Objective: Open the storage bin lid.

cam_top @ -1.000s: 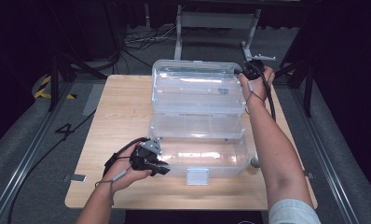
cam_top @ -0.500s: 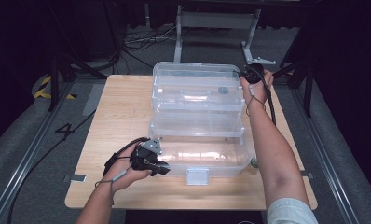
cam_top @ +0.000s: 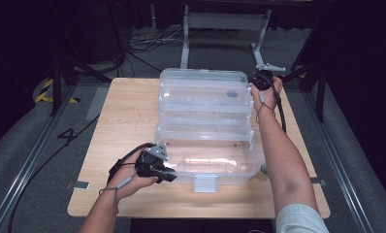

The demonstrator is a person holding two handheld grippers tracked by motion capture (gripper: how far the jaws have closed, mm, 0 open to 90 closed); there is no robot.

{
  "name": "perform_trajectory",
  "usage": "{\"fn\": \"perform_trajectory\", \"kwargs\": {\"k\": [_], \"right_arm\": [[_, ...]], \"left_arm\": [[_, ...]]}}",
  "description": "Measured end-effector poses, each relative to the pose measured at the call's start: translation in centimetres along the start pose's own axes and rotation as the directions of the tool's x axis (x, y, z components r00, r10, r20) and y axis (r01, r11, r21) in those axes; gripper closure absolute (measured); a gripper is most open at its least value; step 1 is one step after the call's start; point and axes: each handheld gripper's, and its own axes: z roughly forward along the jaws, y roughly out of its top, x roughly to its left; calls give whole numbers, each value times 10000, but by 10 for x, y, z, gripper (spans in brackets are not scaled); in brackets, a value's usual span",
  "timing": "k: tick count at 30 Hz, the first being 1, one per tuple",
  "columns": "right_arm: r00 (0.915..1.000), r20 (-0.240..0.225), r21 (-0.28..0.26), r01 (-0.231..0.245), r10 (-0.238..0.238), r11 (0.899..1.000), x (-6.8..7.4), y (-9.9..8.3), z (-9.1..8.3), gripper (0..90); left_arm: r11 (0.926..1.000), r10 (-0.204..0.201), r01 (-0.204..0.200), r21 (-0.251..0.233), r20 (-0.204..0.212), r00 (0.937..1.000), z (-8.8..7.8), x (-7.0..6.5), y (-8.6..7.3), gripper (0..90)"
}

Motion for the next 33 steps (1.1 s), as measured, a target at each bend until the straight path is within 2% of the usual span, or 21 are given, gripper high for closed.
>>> {"fn": "perform_trajectory", "kwargs": {"k": [15,23,33], "right_arm": [[9997,-102,316,-219,223,9993,-4,-7,8,820],[9985,-120,552,-523,531,9971,-5,-13,14,819],[9975,-212,447,-665,675,9968,-7,-14,14,805]], "left_arm": [[10000,-6,6,-33,-13,10000,0,0,0,767],[10000,-7,7,-23,-11,10000,0,0,0,767],[10000,-7,7,-20,-8,10000,0,0,0,767]]}}
